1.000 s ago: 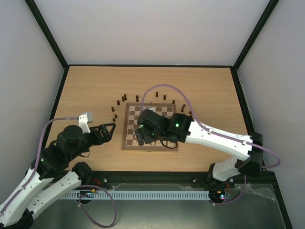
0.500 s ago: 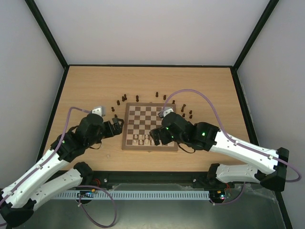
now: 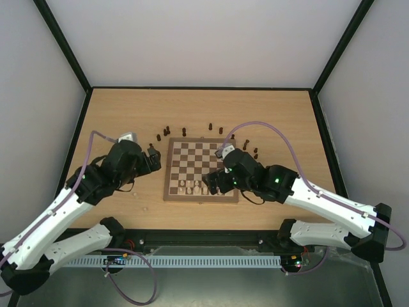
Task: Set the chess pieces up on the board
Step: Pick up the chess piece at the center of the board.
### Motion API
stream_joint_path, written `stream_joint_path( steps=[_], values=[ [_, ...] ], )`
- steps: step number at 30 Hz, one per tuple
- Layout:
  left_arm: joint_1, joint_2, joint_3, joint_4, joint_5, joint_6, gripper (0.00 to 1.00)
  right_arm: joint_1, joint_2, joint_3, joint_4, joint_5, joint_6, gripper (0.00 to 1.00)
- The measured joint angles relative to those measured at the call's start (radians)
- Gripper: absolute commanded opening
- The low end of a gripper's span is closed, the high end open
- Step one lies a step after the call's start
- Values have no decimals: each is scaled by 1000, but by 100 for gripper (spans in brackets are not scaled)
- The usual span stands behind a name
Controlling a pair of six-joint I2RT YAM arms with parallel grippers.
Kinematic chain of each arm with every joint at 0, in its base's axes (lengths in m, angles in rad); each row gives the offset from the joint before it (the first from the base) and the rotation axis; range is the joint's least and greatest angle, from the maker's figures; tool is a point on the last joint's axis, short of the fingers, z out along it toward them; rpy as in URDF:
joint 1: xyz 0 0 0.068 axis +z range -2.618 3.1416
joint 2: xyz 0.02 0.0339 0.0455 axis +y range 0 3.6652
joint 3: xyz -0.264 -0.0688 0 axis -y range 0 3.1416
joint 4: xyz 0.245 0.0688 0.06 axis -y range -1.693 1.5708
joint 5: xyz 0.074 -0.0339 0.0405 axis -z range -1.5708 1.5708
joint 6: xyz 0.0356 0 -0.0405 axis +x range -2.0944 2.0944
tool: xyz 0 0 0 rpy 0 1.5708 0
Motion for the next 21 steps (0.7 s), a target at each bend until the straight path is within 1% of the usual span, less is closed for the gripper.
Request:
stream_joint_path(
  steps=[4, 9, 16, 21],
  values=[
    [22, 85, 74, -111, -6, -1, 99, -3, -21, -26, 29, -30, -1, 98],
    [100, 135, 83, -223, 29, 21, 99, -3, -22, -50, 35, -50, 0, 99],
    [228, 177, 13, -300, 128, 103, 99, -3, -39, -59, 45, -85, 0, 99],
    [296, 210, -82, -318, 196, 163, 99, -3, -39, -61, 50, -114, 0, 99]
  ],
)
